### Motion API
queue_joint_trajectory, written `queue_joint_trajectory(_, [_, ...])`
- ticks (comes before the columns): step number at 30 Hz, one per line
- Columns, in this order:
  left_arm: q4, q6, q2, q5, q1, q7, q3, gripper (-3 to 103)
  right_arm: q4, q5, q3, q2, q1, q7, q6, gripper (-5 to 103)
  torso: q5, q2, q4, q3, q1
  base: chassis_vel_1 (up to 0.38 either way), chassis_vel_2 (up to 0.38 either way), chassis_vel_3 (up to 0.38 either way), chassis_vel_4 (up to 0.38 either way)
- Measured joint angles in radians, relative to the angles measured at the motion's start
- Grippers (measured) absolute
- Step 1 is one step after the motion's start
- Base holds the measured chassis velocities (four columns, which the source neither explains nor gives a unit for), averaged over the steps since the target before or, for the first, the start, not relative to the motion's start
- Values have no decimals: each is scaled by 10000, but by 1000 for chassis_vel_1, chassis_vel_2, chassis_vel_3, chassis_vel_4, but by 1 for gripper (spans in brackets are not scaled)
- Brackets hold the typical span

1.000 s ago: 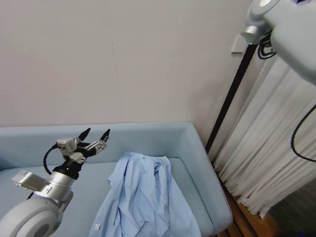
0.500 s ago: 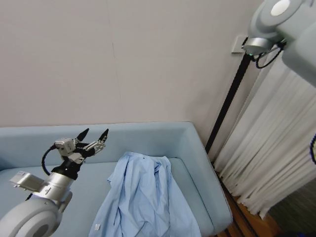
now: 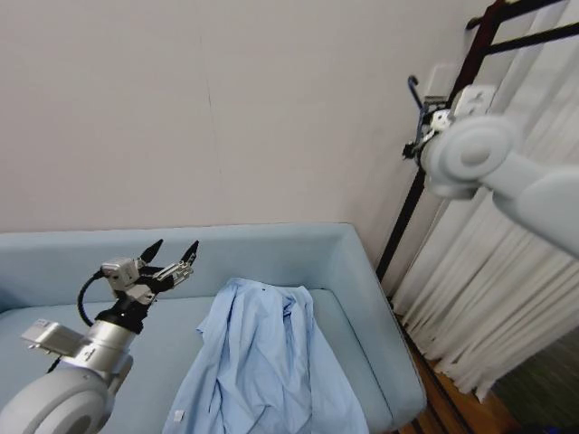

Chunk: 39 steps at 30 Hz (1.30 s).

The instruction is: Pick up the clothes from the sofa and hang them on the clothes hanger.

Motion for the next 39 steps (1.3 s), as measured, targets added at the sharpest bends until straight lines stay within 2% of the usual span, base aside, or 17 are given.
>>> queue_joint_trajectory(1, [1, -6, 10, 64, 93, -3, -1, 100, 312, -451, 1033, -397, -1297, -738, 96, 8, 3, 0, -1, 0, 0, 0, 0, 0, 0])
queue_joint_trajectory(3, [0, -8, 10, 89, 136, 1, 1, 100, 416, -636, 1313, -553, -1709, -989, 134, 8, 2, 0, -1, -1, 0, 0, 0, 0, 0])
queue_joint_trajectory(4, [0, -27, -13, 207, 292, 10, 0, 100, 848, -1482, 2010, -1232, -3162, -1935, 435, 8, 4, 1, -11, -2, 0, 0, 0, 0, 0])
queue_joint_trajectory(7, [0, -75, -110, 491, 589, 77, 64, 100, 1773, -2546, 3356, -2250, -5670, -3412, 984, 8, 3, 1, -15, -5, -2, 0, 0, 0, 0])
queue_joint_trajectory(10, [0, -118, -223, 637, 802, 107, 78, 100, 2482, -2532, 3580, -2602, -6435, -3866, 1188, 8, -1, 1, -9, -4, -2, 0, 0, 0, 0])
queue_joint_trajectory(12, [0, -188, -357, 766, 1057, 121, 69, 100, 3293, -1982, 3630, -2746, -6586, -4205, 1206, 8, -1, 1, 0, -4, -2, 0, 0, 0, 0])
queue_joint_trajectory(16, [0, -309, -485, 969, 1336, 184, 59, 100, 4269, -599, 3652, -2638, -6482, -4458, 720, 8, -7, 2, 2, -4, -2, 0, 0, 0, 0])
queue_joint_trajectory(19, [0, -338, -523, 1026, 1406, 211, 74, 100, 4493, -51, 3654, -2461, -6551, -4683, 464, 8, -4, 2, -2, -3, -2, 0, 0, 0, 0])
queue_joint_trajectory(20, [-1, -343, -554, 1061, 1428, 225, 109, 100, 4437, -21, 3701, -2262, -6804, -5250, 344, 8, -6, 2, -6, -3, -2, 0, 0, 0, 0])
queue_joint_trajectory(24, [-1, -344, -571, 1080, 1496, 233, 145, 100, 3682, -1042, 3737, -1912, -7394, -6937, 312, 8, -3, 2, -6, -3, -1, 0, 0, 0, 0])
queue_joint_trajectory(27, [-1, -389, -481, 1086, 1700, 235, 110, 100, 1811, -3502, 3739, -1487, -8396, -10482, 1451, 8, 0, 1, -2, -1, -1, 0, 0, 0, 0])
queue_joint_trajectory(28, [-1, -389, -481, 1086, 1700, 235, 110, 100, 1811, -3502, 3739, -1487, -8396, -10482, 1451, 8, 0, 1, -2, -1, -1, 0, 0, 0, 0])
queue_joint_trajectory(29, [-2, -429, -447, 1087, 1781, 236, 83, 100, 1181, -4427, 3728, -1302, -8672, -11364, 1923, 8, 0, 1, -3, -2, 0, 0, 0, 0, 0])
queue_joint_trajectory(32, [-2, -536, -391, 1087, 2059, 237, -15, 100, 118, -5754, 3920, -781, -9514, -12395, 2679, 8, 3, 0, -5, 0, 2, 0, 0, 0, 0])
queue_joint_trajectory(35, [-1, -569, -434, 1090, 2204, 237, -98, 100, -1, -5960, 4270, -569, -10034, -12630, 2751, 8, 0, 0, -7, 0, 2, 0, 0, 0, 0])
queue_joint_trajectory(38, [-1, -697, -749, 1384, 2519, 234, -172, 100, -74, -6981, 5295, -99, -11280, -14014, 2373, 8, -3, 1, -3, -2, 1, 0, 0, 0, 0])
queue_joint_trajectory(39, [-1, -697, -749, 1384, 2519, 234, -172, 100, -74, -6981, 5295, -99, -11280, -14014, 2373, 8, -3, 1, -3, -2, 1, 0, 0, 0, 0])
